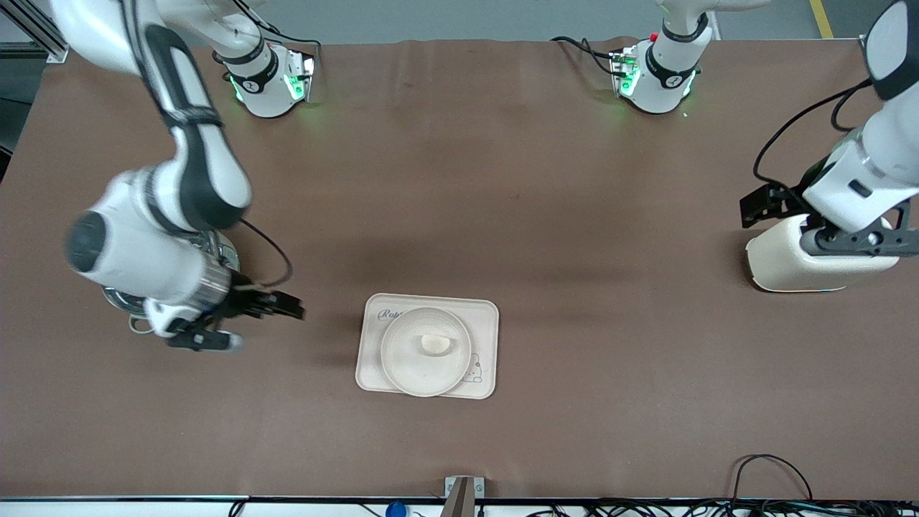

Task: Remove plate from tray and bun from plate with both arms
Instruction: 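Reach the right gripper down and grip the white plate's rim on the tray, then lift the plate with bun off the tray with the right gripper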

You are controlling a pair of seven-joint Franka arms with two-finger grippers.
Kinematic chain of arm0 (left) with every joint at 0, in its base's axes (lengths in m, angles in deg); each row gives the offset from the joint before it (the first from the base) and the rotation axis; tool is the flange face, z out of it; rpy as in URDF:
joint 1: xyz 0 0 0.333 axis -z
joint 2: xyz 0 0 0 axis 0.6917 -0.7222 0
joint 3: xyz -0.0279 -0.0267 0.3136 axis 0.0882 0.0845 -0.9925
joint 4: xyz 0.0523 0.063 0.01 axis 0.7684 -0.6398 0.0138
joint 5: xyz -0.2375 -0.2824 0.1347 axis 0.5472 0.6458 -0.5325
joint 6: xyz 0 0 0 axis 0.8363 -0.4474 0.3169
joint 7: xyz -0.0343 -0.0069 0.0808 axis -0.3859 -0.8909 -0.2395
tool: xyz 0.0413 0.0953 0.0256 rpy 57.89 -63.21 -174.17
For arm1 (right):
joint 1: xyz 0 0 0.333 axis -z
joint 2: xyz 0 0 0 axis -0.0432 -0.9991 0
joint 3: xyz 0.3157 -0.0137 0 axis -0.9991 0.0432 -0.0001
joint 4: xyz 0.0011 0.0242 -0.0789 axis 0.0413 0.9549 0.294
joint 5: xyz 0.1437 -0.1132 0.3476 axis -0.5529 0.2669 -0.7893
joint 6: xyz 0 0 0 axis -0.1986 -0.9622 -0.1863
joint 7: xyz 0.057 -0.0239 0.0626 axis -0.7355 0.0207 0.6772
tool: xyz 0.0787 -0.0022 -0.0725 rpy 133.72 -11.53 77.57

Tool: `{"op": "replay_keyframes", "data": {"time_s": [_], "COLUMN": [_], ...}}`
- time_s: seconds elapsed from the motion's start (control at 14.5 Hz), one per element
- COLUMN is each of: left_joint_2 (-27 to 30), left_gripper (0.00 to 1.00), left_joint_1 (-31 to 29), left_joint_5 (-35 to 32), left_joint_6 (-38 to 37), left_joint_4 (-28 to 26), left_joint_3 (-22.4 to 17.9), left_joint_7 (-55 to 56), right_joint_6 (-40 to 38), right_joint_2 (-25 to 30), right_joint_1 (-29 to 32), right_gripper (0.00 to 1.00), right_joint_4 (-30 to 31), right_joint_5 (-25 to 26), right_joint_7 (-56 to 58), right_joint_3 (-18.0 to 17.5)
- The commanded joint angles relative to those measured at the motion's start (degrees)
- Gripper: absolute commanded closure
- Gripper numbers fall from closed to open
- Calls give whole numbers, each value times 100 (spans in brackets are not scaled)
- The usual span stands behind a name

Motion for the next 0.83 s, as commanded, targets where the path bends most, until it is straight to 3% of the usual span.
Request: {"op": "replay_keyframes", "data": {"time_s": [0.0, 0.28, 0.48, 0.76], "left_joint_2": [-171, -179, -179, -188], "left_gripper": [0, 0, 0, 0], "left_joint_1": [90, 117, 125, 125], "left_joint_5": [77, 253, 262, 227], "left_joint_6": [59, 174, 139, 156], "left_joint_4": [217, 208, 182, 199], "left_joint_3": [34, 96, 297, 430], "left_joint_7": [-56, -109, -214, -91], "right_joint_6": [801, 1847, 2366, 2473], "right_joint_2": [-1075, -1956, -2272, -2396], "right_joint_1": [-475, -836, -1021, -1161], "right_gripper": [0, 2, 15, 60], "right_joint_4": [-738, -1092, -1101, -1101], "right_joint_5": [-446, -535, -517, -526], "right_joint_7": [-485, -654, -610, -619], "right_joint_3": [40, 31, 13, 22]}}
